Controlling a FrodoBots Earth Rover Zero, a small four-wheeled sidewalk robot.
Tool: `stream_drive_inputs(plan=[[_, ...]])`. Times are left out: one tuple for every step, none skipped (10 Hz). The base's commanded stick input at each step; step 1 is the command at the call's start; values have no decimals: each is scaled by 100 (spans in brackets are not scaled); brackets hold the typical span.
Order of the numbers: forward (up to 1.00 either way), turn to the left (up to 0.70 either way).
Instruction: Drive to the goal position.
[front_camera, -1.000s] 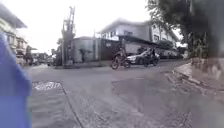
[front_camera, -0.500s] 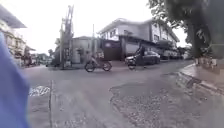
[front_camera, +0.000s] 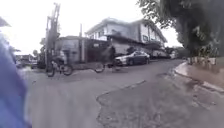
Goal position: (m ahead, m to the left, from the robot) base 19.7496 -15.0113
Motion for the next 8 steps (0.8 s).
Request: stream_drive_inputs(plan=[[85,-34],[85,-30],[85,-2],[85,0],[85,0],[85,0],[85,0],[85,0]])
